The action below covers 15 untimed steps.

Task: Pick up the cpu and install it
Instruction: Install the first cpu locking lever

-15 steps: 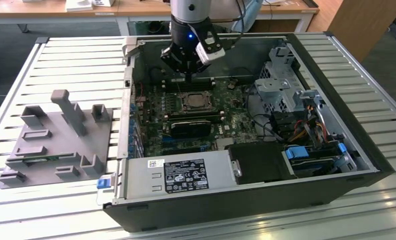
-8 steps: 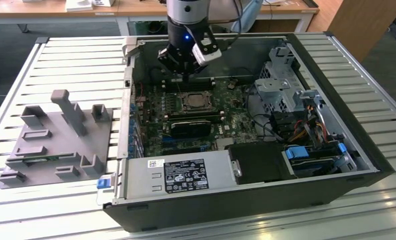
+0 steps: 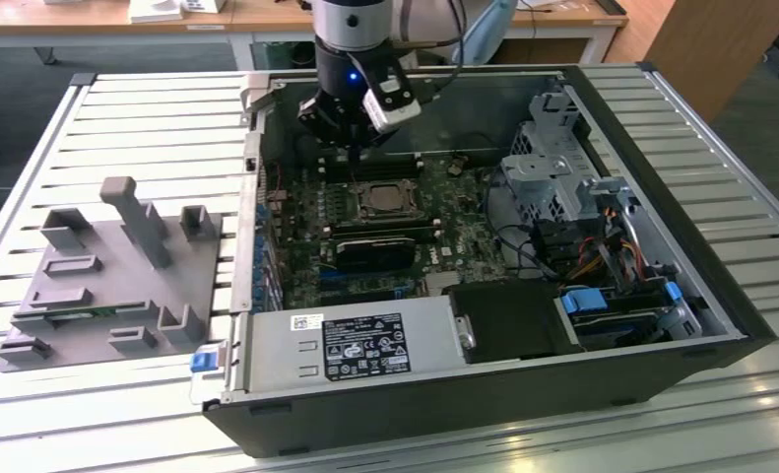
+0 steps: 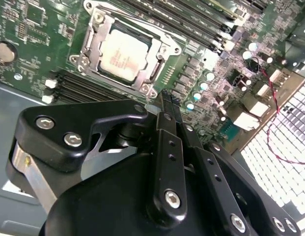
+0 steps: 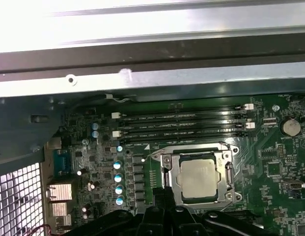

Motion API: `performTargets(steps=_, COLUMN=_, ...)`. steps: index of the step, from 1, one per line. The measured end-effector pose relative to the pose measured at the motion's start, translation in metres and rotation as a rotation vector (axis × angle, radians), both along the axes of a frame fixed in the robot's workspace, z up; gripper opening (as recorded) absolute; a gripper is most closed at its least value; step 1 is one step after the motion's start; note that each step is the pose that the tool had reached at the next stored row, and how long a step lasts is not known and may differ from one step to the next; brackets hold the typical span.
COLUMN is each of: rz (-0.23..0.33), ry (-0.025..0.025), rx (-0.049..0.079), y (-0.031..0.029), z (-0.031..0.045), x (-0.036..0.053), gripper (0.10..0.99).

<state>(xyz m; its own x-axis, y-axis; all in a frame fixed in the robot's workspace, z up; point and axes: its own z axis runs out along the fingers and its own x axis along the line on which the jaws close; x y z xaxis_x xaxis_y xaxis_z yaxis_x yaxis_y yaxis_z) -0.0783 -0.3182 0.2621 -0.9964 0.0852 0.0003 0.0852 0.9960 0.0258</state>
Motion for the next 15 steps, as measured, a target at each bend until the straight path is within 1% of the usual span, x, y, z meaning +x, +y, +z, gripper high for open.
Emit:
performTargets(steps=3, rz=0.0, ry=-0.0002, rx=0.0, y=0.0011, z=-0.0009, x=-0.0043, gripper=0.106)
performTargets(steps=9, rz=0.001, ry=-0.0007, rx=0.0, y=0.0033, z=-0.0042, x=-0.0094, gripper=0.106)
performTargets(steps=15, rz=0.003, ry=-0.0007, rx=0.0, y=0.0075, z=-0.0073, x=-0.0151, gripper=0.106)
